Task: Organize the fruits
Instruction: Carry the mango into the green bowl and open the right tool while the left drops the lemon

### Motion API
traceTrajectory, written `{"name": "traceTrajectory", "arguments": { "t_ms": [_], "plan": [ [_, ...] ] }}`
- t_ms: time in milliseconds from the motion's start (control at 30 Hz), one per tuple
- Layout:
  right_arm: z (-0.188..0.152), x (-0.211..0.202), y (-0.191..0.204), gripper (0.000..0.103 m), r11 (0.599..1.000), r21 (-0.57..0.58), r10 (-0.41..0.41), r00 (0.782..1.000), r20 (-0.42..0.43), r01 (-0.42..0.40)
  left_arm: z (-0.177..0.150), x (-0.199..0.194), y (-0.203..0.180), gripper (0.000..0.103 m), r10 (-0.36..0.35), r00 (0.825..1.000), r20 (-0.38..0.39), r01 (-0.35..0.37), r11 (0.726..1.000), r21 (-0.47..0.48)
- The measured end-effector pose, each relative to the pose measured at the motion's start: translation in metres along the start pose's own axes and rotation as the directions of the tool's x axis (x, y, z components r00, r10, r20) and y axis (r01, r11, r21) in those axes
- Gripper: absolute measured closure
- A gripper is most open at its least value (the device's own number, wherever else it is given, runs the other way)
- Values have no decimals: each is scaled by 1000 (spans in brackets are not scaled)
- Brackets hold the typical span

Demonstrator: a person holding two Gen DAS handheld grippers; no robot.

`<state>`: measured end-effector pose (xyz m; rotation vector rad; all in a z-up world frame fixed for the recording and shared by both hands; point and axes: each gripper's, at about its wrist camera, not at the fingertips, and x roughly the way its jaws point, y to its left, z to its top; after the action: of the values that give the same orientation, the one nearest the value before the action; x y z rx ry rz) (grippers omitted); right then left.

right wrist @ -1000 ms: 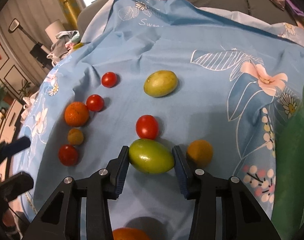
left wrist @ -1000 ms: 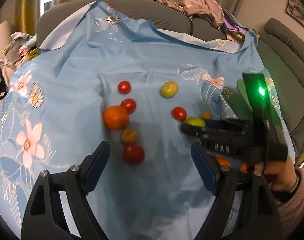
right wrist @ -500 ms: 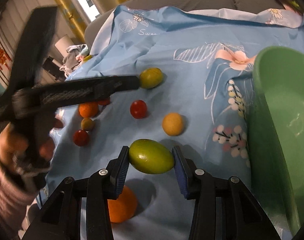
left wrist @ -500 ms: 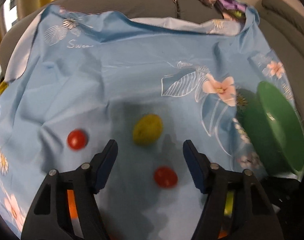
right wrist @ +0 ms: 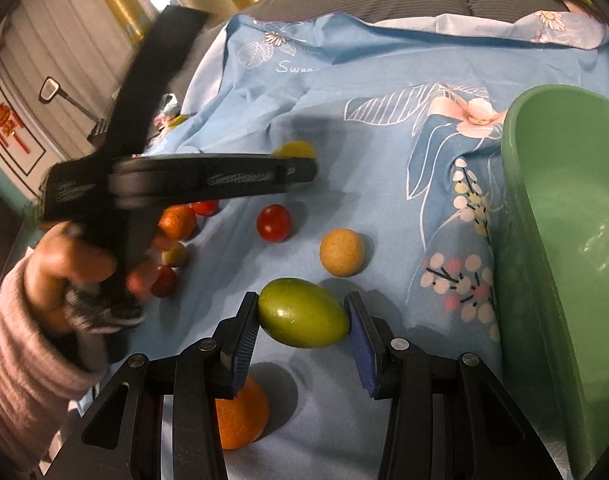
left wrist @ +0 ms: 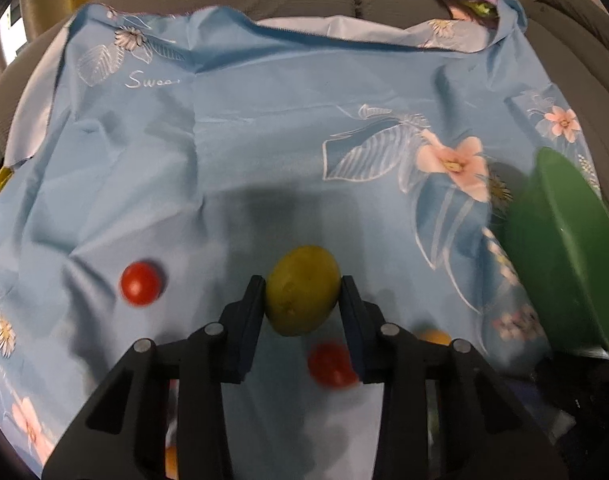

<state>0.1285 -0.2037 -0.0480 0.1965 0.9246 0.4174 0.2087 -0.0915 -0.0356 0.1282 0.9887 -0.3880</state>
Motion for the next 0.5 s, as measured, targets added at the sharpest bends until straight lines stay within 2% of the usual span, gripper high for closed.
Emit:
{"name": "traceTrajectory", "arguments": {
  "t_ms": [200,500],
  "plan": [
    [1,-7,3,58,999,7,-33,999,20,33,-35,-61,1,66,-23,998,59,25,999,-27],
    [-9,-56,28,58,998,-32,-49,993,103,53,-83,-121,-8,66,-47,993,112,56,995,-81]
  ]
}}
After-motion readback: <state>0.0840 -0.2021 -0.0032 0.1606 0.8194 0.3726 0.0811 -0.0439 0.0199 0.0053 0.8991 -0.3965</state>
